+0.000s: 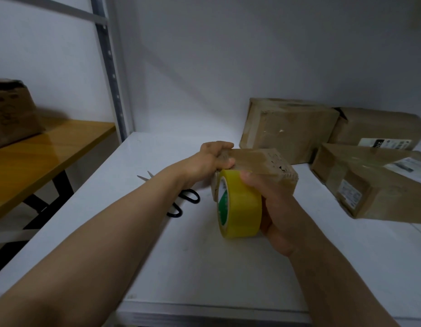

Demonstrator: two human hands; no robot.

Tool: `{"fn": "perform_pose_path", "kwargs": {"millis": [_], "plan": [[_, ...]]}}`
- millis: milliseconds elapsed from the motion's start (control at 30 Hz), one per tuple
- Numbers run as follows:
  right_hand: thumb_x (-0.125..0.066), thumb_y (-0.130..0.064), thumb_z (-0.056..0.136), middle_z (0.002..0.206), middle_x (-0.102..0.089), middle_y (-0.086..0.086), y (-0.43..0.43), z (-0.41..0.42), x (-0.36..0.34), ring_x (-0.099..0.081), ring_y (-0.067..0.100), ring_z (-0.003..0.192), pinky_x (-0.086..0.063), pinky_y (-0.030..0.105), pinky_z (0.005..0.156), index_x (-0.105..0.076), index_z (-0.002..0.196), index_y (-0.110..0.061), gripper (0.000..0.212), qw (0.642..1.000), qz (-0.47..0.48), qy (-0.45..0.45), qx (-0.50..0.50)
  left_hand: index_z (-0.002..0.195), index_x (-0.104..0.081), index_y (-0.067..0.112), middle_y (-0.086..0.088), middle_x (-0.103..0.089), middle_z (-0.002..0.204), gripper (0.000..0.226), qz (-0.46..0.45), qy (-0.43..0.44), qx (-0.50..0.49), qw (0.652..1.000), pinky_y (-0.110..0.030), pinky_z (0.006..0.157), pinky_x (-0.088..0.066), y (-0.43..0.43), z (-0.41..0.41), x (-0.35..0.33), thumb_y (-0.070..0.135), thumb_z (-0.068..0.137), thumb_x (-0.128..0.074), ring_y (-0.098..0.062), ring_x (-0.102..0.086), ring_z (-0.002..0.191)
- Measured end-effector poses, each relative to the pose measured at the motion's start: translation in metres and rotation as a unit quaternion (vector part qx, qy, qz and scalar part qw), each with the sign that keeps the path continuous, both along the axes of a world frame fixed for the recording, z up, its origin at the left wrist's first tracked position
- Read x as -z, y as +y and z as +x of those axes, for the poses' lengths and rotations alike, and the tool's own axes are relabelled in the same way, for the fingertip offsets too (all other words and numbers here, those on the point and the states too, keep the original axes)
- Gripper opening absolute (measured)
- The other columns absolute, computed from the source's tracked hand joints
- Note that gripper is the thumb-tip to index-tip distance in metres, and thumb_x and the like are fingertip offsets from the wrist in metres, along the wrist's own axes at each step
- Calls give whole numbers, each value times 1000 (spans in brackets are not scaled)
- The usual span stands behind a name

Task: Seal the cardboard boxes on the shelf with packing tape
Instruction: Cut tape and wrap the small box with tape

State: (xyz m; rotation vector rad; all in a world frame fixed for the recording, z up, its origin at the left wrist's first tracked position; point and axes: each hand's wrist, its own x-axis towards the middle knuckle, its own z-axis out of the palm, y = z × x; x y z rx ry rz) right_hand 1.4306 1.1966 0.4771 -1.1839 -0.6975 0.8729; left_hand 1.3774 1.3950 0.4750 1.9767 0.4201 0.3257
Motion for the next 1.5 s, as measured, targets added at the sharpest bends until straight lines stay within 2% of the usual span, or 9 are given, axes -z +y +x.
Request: {"fn": "perform_pose_path", "kwargs": {"millis": [100, 167, 267, 400, 533, 800, 967, 1167, 1500], "plan": [[-70, -39, 72, 99, -78, -1, -1, 0, 0, -75, 23, 97, -56, 54, 93, -68, 105, -38, 33, 1000, 7, 8, 2, 158, -28, 28, 8, -29, 156, 57, 42, -19, 28, 999, -26, 113, -26, -1, -12, 6, 49, 106, -39, -13, -30, 144], [-70, -40, 73, 102, -78, 0, -2, 2, 1, -74, 24, 99, -56, 56, 94, -68, 109, -37, 36, 1000, 11, 13, 6, 160, -17, 30, 13, -33, 154, 78, -56, -4, 55, 997, -28, 114, -29, 7, -15, 6, 57, 97, -53, -10, -34, 142], [-69, -41, 74, 103, -78, 1, -2, 3, 3, -74, 25, 99, -57, 54, 93, -66, 112, -37, 38, 1000, 10, 12, 4, 157, -19, 36, -3, -27, 161, 109, -166, -13, 140, 976, -40, 115, -41, 21, -31, 5, 16, 71, -82, -22, -34, 146], [-75, -42, 77, 113, -75, 4, -2, 4, 4, -73, 27, 103, -56, 56, 92, -63, 122, -37, 47, 1000, 1, 11, 8, 155, 4, 52, 4, -12, 165, 131, -26, 39, 117, 992, -28, 108, -30, 22, -30, 4, -5, 73, -80, -11, -11, 148], [-70, -44, 74, 113, -75, 3, -2, 4, 3, -73, 25, 102, -59, 50, 87, -62, 123, -37, 51, 1000, -5, 6, 8, 146, 17, 65, 10, 11, 168, 146, 59, 46, 95, 993, -33, 119, -20, 22, -23, 4, 16, 64, -93, -11, 2, 153], [-70, -45, 70, 111, -75, 6, -1, 10, 4, -73, 29, 102, -57, 56, 92, -65, 118, -36, 50, 1000, -19, 7, 23, 149, 4, 60, 3, -32, 154, 139, 84, 54, 137, 986, -44, 116, -40, 23, -7, 5, 17, 57, -92, -23, -36, 143], [-70, -44, 69, 114, -74, 9, -1, 9, 4, -73, 31, 102, -57, 57, 91, -63, 123, -31, 56, 999, -25, 0, 33, 141, -33, 50, 0, -35, 145, 111, 20, 27, 118, 992, -45, 101, -54, 22, -5, 14, 15, 51, -90, -28, -40, 137], [-63, -49, 87, 104, -76, 12, -6, 4, -2, -72, 26, 94, -56, 49, 86, -75, 105, -26, 31, 995, 19, -91, 24, 135, -44, 37, -15, -42, 138, 101, -87, -28, 86, 992, -44, 85, -60, 18, -9, 11, 8, 48, -85, -35, -52, 123], [-62, -22, 89, 102, -73, 8, 17, 16, -51, -69, 18, 90, -55, 30, 74, -64, 122, -6, 37, 971, 167, -173, 8, 134, -55, 19, -13, -61, 122, 83, -222, -50, 12, 974, -57, 106, -46, 19, -28, -11, 28, 55, -79, -33, -62, 111]]}}
